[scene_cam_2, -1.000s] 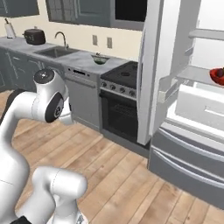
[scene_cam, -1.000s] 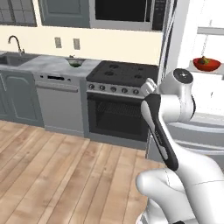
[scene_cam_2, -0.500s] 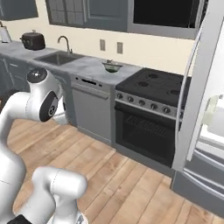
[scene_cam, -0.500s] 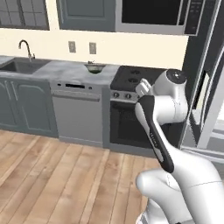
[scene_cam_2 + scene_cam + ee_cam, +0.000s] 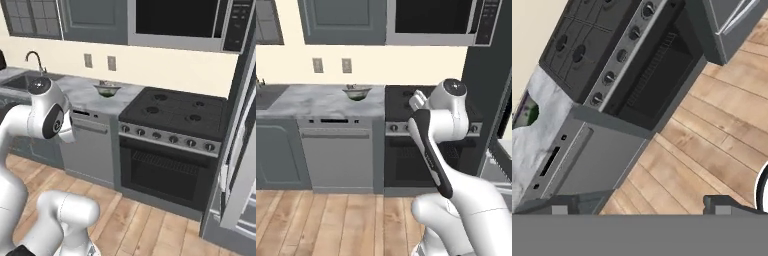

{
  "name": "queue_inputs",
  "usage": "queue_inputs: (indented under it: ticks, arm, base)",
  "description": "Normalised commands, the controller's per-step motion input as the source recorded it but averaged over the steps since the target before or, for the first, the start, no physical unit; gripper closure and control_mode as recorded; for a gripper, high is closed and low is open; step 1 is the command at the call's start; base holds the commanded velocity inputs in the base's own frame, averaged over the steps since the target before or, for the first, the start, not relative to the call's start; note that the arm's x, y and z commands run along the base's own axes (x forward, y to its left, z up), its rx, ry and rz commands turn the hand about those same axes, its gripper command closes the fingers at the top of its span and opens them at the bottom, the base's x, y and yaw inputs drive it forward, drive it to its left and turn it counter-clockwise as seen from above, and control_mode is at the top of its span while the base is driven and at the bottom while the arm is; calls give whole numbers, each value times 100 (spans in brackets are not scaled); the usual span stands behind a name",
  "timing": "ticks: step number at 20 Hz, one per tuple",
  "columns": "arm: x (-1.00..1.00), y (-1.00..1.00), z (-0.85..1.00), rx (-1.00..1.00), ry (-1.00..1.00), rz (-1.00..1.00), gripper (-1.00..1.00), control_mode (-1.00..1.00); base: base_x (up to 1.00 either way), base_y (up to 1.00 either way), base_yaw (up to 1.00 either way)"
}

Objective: Place the bowl with the broccoli and potato on the second highest shelf of the fridge. Place the bowl with the steak and fish on the top shelf of the fridge.

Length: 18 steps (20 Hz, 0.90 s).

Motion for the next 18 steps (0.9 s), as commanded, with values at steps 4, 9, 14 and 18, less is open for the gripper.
queue_inputs:
  ticks: [4,9,14,18]
  arm:
    - [0,0,0,0,0,0,-100,100]
    - [0,0,0,0,0,0,-100,100]
    - [0,0,0,0,0,0,-100,100]
    - [0,0,0,0,0,0,-100,100]
  base:
    - [100,29,-33]
    - [93,26,-21]
    - [57,36,-8]
    - [37,54,-6]
